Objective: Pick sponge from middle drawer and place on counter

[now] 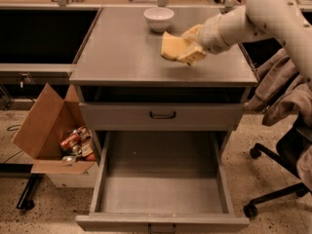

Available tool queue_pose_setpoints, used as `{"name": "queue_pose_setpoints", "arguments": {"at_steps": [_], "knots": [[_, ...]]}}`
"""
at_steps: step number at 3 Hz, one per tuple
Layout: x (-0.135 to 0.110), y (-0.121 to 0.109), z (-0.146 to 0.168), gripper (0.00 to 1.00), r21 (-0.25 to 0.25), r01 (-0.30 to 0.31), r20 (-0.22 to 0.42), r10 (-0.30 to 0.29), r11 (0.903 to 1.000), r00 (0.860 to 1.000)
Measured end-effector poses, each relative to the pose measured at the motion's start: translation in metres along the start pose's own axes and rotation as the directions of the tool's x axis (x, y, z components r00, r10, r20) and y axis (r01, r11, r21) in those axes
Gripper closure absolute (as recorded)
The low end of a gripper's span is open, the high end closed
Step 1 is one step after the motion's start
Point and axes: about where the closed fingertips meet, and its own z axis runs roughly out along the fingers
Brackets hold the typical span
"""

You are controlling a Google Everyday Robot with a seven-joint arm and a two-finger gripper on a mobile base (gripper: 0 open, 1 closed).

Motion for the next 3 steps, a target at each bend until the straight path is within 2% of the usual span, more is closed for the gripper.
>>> {"name": "queue_pose_setpoints", "arguments": {"at_steps": [1,2,3], "knots": [[-0.006,-0.047,0.018,0.97,0.064,-0.045,0.048,0.042,0.997,0.998],[-0.005,-0.065,0.033,0.74,0.091,-0.096,0.068,0.09,0.9912,0.994],[-0.013,-0.074,0.05,0.43,0.082,-0.127,0.094,0.119,0.9885,0.988]]}}
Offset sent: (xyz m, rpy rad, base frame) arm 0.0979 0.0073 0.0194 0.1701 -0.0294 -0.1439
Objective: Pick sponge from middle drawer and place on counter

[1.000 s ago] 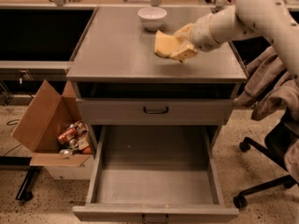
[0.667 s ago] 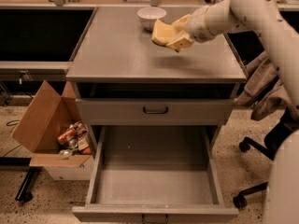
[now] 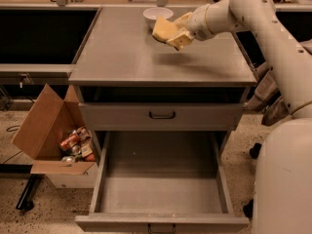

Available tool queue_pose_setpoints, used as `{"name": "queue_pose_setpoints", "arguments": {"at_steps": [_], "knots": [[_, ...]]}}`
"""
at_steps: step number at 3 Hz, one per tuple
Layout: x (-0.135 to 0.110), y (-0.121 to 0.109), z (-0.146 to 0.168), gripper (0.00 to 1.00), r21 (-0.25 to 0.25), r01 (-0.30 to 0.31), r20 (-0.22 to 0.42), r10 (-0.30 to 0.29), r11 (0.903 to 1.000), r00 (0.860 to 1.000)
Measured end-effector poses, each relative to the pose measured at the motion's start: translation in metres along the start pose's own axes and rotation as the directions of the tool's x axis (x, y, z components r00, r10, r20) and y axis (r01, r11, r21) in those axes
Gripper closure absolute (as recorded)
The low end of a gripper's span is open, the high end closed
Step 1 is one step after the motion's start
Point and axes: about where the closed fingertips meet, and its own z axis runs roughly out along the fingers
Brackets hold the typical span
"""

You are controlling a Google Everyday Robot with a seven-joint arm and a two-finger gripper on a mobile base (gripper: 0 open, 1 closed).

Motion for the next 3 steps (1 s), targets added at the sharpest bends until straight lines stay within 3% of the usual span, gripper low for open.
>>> {"name": "queue_pose_setpoints", "arguments": {"at_steps": [2,3], "knots": [[0.0009,-0.0064,0.006,0.0,0.0,-0.03,0.024,0.03,0.9996,0.999],[0.0021,-0.0104,-0.001,0.0,0.018,-0.038,0.034,0.038,0.9991,0.999]]}}
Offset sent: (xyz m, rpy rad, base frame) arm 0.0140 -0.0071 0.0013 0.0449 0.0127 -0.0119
